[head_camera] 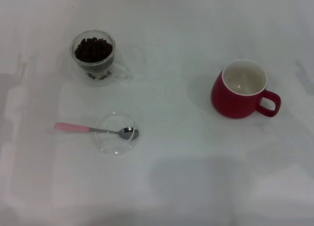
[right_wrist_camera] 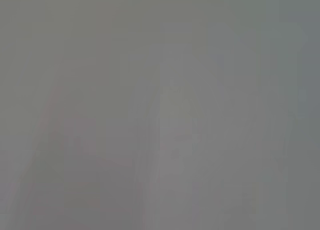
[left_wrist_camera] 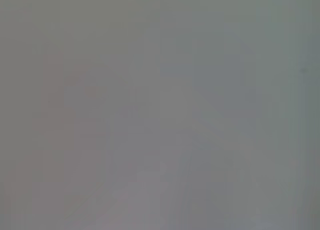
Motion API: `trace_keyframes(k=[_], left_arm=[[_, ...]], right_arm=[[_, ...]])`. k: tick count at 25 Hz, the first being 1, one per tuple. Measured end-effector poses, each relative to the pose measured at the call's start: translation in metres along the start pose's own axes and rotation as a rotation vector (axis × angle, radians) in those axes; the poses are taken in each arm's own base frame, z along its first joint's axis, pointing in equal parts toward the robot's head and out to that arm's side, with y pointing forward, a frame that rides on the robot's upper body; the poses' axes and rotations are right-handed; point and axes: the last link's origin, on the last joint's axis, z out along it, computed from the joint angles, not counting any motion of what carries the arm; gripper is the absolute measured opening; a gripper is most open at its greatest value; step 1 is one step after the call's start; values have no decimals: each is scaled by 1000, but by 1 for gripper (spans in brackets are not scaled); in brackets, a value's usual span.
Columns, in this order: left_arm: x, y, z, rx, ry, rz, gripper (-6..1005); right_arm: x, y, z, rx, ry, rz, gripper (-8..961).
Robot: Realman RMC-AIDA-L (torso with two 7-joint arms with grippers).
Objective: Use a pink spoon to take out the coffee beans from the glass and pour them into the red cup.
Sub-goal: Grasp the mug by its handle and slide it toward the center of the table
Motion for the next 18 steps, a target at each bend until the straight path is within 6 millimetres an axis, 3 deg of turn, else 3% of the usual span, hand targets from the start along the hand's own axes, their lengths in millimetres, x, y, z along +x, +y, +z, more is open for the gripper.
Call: trace_keyframes(k=[13,18], left_arm=[[-5,7,-5,-78,-32,-3,876],[-7,1,-5,-69,-42,15,877]], right_arm=[[8,18,-21,-247,128,106,607],[11,23,-24,-297,170,155,607]])
